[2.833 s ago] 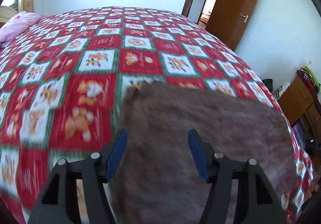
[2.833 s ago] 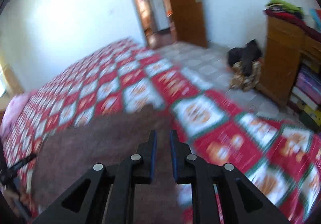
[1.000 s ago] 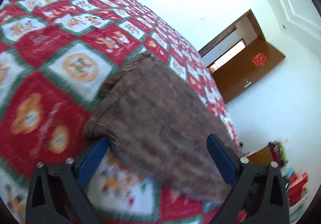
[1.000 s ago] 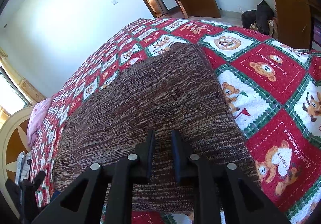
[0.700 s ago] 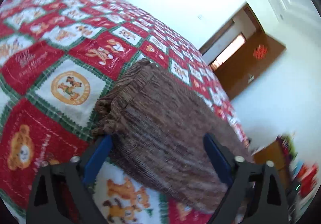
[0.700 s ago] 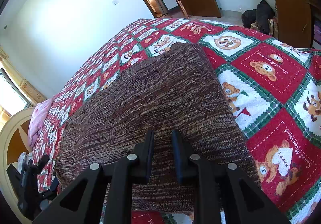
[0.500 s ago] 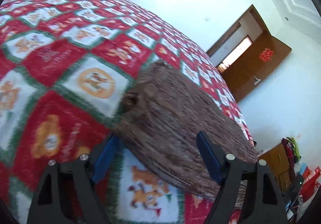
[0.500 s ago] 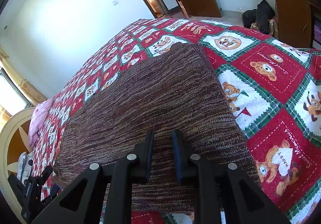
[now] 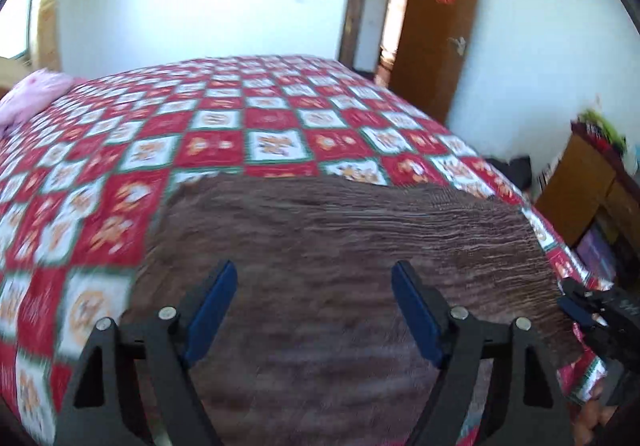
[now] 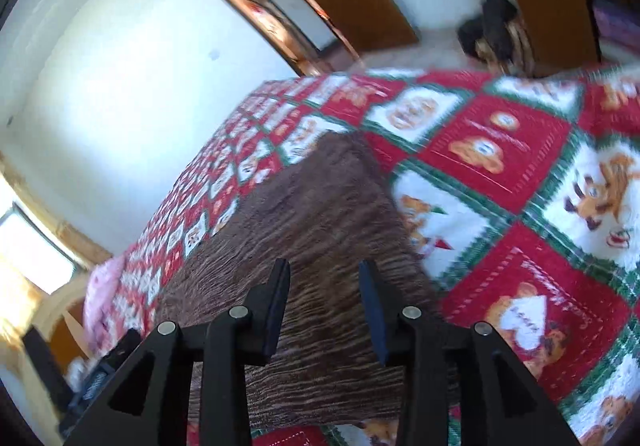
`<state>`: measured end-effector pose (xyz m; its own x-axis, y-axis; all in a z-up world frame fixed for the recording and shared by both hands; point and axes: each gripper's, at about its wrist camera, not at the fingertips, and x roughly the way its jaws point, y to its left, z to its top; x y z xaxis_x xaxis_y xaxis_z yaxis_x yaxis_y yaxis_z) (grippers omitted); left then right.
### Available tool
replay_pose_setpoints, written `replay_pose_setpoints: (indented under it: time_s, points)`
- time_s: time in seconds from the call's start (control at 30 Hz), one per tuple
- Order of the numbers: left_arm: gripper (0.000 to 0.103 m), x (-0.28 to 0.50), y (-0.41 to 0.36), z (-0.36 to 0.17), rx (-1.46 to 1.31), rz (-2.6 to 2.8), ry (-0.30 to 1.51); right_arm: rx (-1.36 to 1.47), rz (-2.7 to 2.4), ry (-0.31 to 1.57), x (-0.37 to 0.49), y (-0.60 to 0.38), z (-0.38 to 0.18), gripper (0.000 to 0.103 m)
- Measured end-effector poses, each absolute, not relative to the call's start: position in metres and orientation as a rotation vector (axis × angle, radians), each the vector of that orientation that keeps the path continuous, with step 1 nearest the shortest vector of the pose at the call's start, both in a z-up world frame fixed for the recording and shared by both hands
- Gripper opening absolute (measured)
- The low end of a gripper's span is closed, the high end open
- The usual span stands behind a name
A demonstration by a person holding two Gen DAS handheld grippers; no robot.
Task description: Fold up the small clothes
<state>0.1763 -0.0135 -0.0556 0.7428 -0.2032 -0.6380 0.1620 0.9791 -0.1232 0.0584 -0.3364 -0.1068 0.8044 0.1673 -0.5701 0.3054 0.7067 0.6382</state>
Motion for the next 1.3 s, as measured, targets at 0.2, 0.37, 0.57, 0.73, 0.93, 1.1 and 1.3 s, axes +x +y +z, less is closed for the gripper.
replay_pose_setpoints:
  time_s: [0.2, 0.37, 0.57, 0.73, 0.93, 1.1, 1.3]
  points:
    - [0.067, 0.215, -0.038, -0.070, -0.092, -0.271, 0.796, 0.876, -0.053, 0.690, 0.073, -0.377, -0.097, 0.038]
    - [0.067, 0.217, -0.062, -0.097, -0.035, -0.254, 0.836, 0.737, 0.023, 0.742, 0.116, -0.371, -0.087, 0.038]
    - [0.071, 0.213, -0.070, -0.099, 0.015, -0.223, 0.831, 0.683, 0.047, 0.812, 0.148, -0.355, -0.117, 0.038]
    - [0.072, 0.216, -0.070, -0.101, 0.020, -0.222, 0.829, 0.682, 0.060, 0.804, 0.148, -0.360, -0.122, 0.020]
    - [0.072, 0.219, -0.064, -0.102, -0.017, -0.250, 0.829, 0.742, 0.050, 0.791, 0.140, -0.372, -0.119, 0.024]
    - [0.073, 0.219, -0.063, -0.102, -0.028, -0.258, 0.827, 0.680, -0.075, 0.742, 0.124, -0.373, -0.106, 0.040]
    - [0.075, 0.220, -0.064, -0.103, -0.028, -0.264, 0.827, 0.692, -0.007, 0.787, 0.121, -0.367, -0.117, 0.069]
